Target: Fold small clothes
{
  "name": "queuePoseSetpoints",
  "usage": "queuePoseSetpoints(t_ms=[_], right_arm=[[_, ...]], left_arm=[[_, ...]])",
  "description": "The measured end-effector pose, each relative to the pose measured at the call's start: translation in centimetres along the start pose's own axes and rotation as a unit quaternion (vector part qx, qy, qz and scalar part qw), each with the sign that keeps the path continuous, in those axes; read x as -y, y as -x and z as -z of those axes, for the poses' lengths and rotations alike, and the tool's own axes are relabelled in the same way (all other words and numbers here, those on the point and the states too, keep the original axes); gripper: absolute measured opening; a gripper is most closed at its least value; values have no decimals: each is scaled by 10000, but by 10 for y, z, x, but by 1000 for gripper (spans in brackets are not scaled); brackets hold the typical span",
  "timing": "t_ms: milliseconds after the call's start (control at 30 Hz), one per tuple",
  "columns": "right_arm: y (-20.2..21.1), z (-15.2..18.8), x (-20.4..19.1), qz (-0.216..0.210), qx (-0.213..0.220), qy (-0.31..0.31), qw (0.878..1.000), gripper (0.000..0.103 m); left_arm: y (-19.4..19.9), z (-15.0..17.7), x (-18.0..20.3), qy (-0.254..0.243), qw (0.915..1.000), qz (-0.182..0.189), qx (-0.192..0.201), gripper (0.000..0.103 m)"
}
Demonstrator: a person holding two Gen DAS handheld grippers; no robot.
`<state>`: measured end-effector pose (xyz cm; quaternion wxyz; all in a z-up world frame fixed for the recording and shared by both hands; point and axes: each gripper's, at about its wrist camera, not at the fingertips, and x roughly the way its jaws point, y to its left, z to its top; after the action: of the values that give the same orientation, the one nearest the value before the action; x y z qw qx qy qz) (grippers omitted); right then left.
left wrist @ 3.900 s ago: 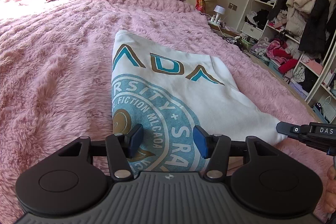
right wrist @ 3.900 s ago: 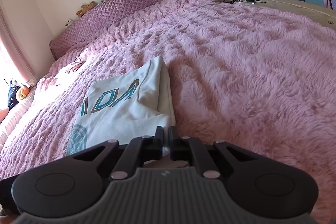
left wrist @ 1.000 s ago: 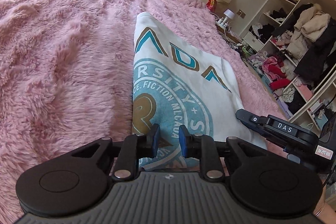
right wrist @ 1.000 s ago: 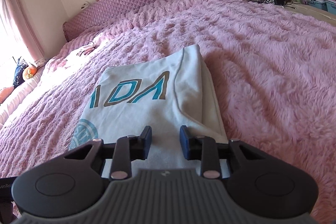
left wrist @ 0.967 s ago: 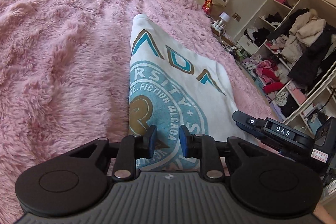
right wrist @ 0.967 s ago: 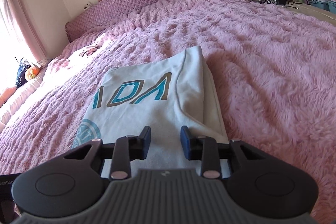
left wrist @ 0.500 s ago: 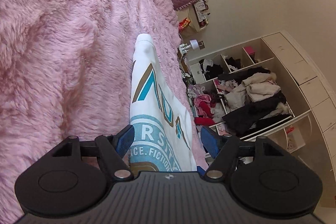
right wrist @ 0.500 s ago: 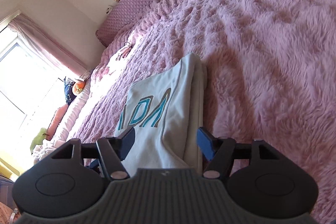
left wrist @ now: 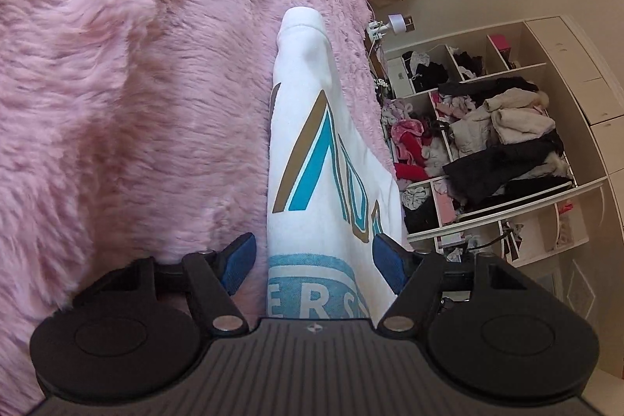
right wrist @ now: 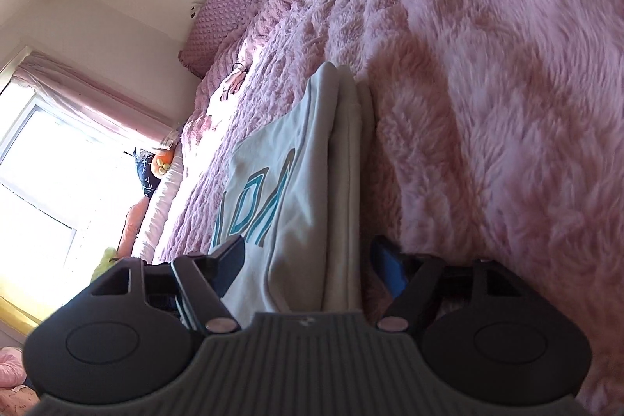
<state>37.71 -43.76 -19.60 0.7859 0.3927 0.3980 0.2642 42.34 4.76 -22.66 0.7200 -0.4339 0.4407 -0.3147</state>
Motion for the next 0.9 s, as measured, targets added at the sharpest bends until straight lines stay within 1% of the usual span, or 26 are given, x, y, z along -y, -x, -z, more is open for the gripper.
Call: queuePoseSetpoints(t_ms=[100,167,233,367,400,433,467,500,533,567,600,633,733,833,900], right_arm=[[-13,-5,-1,-200,-81,-73,9997,71],[-22,-8,-4,-343,-82,-134,9993,79],[-30,-9,-5,-413,-70,-222,9989,79],[-45,-9,-11,-364,-46,-195,9991,78],[-46,-8,-14,-303,-26,-134,9994,75],[-47,-8,-17,-182,-20,-12,9998,60],[-48,-7,-21,-36,-34,131,9999,42],[-49,-6,-24,174,-46,298,9994,36],[-49,-6,-26,225,-16,313,9993,31],[-47,-6,-28,240,42,305,9992,27],[-45,-6,-31,264,74,321,9991,26],[-44,-8,-37,336,93,391,9986,25],[-42,-10,-57,578,98,523,9969,25],[-38,-13,-76,805,107,602,9949,25],[-28,-12,-90,772,171,706,9944,25]], left_arm=[[-13,-4,3,89,9996,220,-149,80],[-22,-8,4,174,9991,284,-271,80],[-33,-9,6,199,9987,278,-369,80],[-49,-13,11,216,9981,268,-504,83],[-52,-12,13,207,9980,243,-537,83],[-53,-12,15,156,9981,214,-558,79],[-54,-11,18,85,9982,174,-566,74],[-54,-10,21,-5,9982,96,-586,63],[-51,-8,24,-85,9984,-31,-563,53],[-49,-6,26,-86,9985,-137,-525,47],[-46,-5,28,-46,9987,-193,-476,38],[-42,-4,31,-6,9989,-161,-436,34],[-34,-3,47,-191,9988,-132,-423,29],[-27,-2,69,-416,9979,-205,-462,28],[-17,-1,84,-609,9969,-209,-453,28]])
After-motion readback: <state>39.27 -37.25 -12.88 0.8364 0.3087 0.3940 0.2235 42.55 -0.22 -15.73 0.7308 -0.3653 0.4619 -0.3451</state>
